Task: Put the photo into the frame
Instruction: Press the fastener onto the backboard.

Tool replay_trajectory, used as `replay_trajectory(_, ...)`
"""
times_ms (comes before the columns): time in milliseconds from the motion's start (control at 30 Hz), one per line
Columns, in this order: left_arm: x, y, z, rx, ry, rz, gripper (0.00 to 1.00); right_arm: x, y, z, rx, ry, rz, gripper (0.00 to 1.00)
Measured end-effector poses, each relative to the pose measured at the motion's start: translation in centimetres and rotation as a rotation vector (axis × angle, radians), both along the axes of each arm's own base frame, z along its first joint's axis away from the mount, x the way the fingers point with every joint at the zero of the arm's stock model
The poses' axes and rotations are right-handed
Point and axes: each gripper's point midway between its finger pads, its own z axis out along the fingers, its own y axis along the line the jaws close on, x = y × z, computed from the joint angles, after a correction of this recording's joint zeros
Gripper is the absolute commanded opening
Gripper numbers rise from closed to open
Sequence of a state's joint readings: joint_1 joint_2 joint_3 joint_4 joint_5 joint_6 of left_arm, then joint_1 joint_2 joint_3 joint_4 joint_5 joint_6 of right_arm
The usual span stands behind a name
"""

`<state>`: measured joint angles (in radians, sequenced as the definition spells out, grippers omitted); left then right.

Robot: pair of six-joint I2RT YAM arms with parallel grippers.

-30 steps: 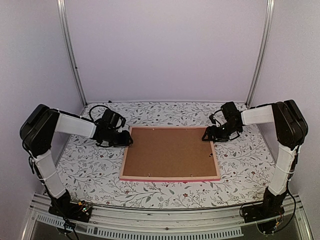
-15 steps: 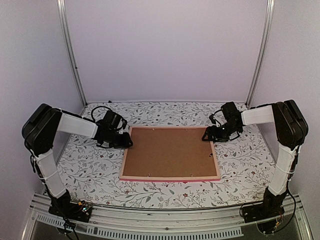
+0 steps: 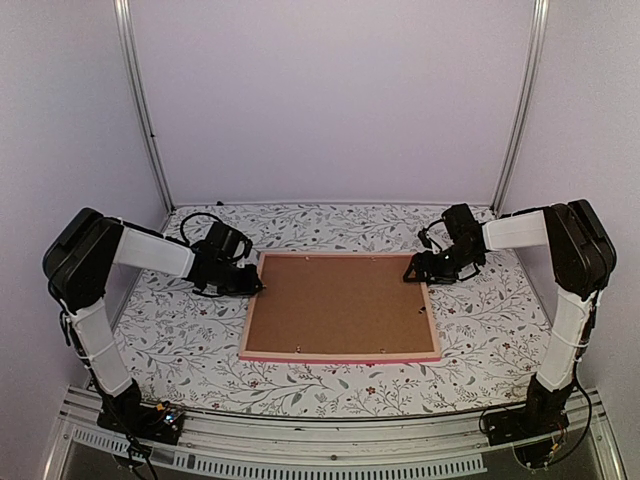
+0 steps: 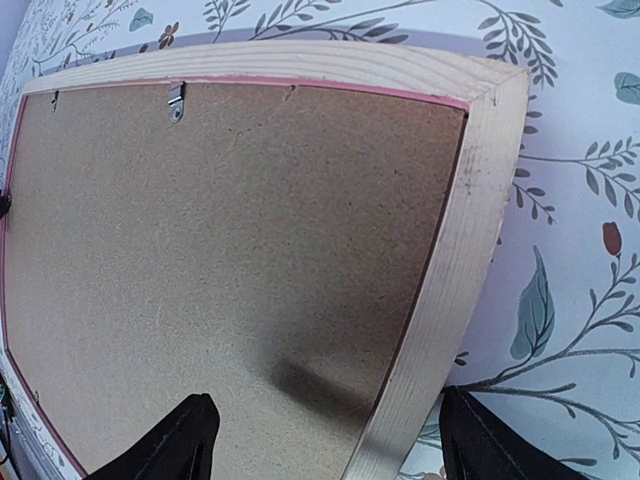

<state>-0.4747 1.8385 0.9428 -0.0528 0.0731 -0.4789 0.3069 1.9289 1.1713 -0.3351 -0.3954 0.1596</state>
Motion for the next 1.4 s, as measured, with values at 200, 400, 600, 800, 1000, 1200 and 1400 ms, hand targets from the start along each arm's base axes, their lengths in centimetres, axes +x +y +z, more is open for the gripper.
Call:
replay_trajectory(200, 0.0, -0.1, 0.2, -0.007, -0.004, -0.002, 0.3, 0.0, 0.0, 0.0, 0.002, 0.001, 0.001, 0.8)
replay_trajectory(400, -0.6, -0.4, 0.2, -0.032, 0.025, -0.011, 0.52, -0.3, -0.1, 0.1, 0.001, 0.005, -0.003, 0.81)
replay_trajectory(600, -0.8, -0.7, 1.3, -0.062, 0.019, -0.018, 0.61, -0.8, -0.3, 1.4, 0.003, -0.006, -0.012, 0.82)
replay_trajectory(800, -1.0, -0.7, 1.5, -0.067, 0.023, -0.024, 0.57, -1.3, -0.7, 2.7, 0.0, -0.029, -0.025, 0.82)
replay_trajectory(1000, -2.2, -0.1, 0.4, -0.045, 0.055, -0.028, 0.52, -3.6, -1.4, 1.4, -0.02, 0.03, -0.036, 0.82)
replay_trajectory(1200, -2.7, 0.3, 0.2, -0.03, 0.06, -0.032, 0.48, -5.6, -0.6, 0.3, -0.081, 0.068, -0.018, 0.81)
replay_trajectory(1400, -2.8, 0.4, 0.1, -0.024, 0.064, -0.031, 0.45, -7.0, -0.7, -0.1, -0.107, 0.087, -0.03, 0.74)
